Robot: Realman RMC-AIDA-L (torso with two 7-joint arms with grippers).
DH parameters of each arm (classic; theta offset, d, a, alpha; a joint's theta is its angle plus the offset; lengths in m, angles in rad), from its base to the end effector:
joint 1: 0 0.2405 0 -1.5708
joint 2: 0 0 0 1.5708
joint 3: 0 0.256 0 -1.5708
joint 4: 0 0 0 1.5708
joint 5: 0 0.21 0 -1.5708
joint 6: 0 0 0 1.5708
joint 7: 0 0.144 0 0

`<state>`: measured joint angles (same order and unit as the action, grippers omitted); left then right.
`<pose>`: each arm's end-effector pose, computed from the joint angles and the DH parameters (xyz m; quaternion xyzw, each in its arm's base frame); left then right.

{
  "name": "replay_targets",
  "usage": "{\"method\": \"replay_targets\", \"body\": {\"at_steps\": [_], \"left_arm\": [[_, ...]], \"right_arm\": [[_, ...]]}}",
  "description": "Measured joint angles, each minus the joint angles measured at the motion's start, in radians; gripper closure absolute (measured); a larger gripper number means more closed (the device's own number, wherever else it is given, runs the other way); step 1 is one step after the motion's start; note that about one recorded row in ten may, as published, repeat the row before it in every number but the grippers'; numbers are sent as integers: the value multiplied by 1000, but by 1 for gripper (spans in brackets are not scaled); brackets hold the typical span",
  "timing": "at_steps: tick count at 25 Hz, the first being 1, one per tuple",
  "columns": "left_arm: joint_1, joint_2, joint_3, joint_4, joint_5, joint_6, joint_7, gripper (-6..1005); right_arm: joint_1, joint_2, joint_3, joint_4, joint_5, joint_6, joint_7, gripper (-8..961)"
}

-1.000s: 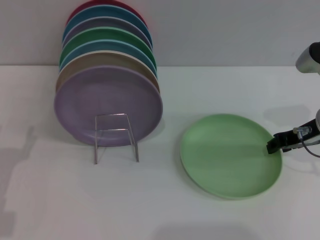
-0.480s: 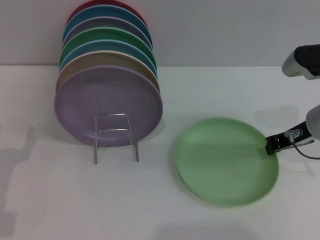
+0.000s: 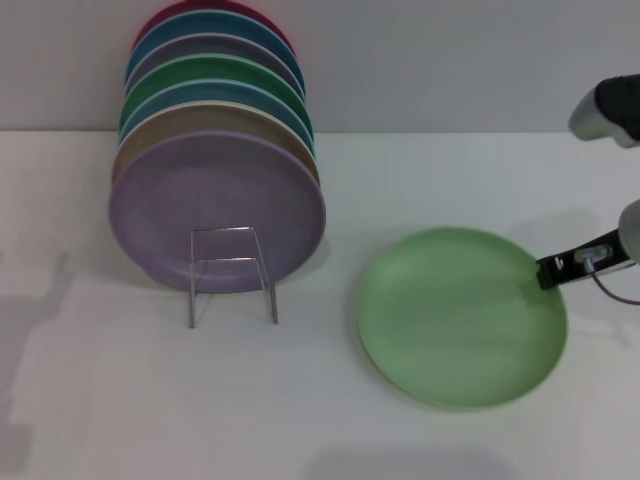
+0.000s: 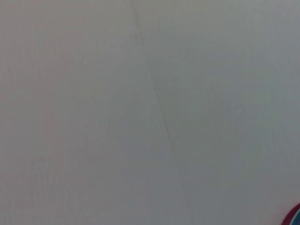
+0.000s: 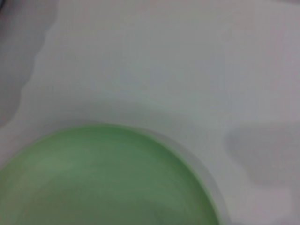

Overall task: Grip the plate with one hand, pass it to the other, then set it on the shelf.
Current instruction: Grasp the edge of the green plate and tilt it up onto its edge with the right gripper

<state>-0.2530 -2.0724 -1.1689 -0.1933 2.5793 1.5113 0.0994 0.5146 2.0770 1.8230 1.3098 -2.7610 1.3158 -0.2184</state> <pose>-0.3384 0.2718 0.0320 -0.6318 -0.0725 -0.2871 0.7164 0.2350 0.3753 0.0258 -0.7904 0.5024 -0.1153 0.3310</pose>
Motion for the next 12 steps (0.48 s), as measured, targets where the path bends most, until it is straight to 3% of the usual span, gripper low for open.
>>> {"method": "replay_targets", "body": {"at_steps": [6, 9, 10, 12], "left_arm": [[0, 0, 0, -12, -3, 10, -4, 140], [6, 0, 1, -37, 2, 16, -20, 140], [13, 3, 9, -59, 4, 20, -45, 140], [16, 6, 15, -70, 4, 20, -61, 140]], "right_arm": [[-89, 1, -27, 188, 9, -37, 2, 933], [-164, 3, -60, 324, 47, -97, -1, 934], [-224, 3, -79, 409, 83, -153, -8, 934], [-257, 3, -89, 451, 104, -187, -16, 934]]}}
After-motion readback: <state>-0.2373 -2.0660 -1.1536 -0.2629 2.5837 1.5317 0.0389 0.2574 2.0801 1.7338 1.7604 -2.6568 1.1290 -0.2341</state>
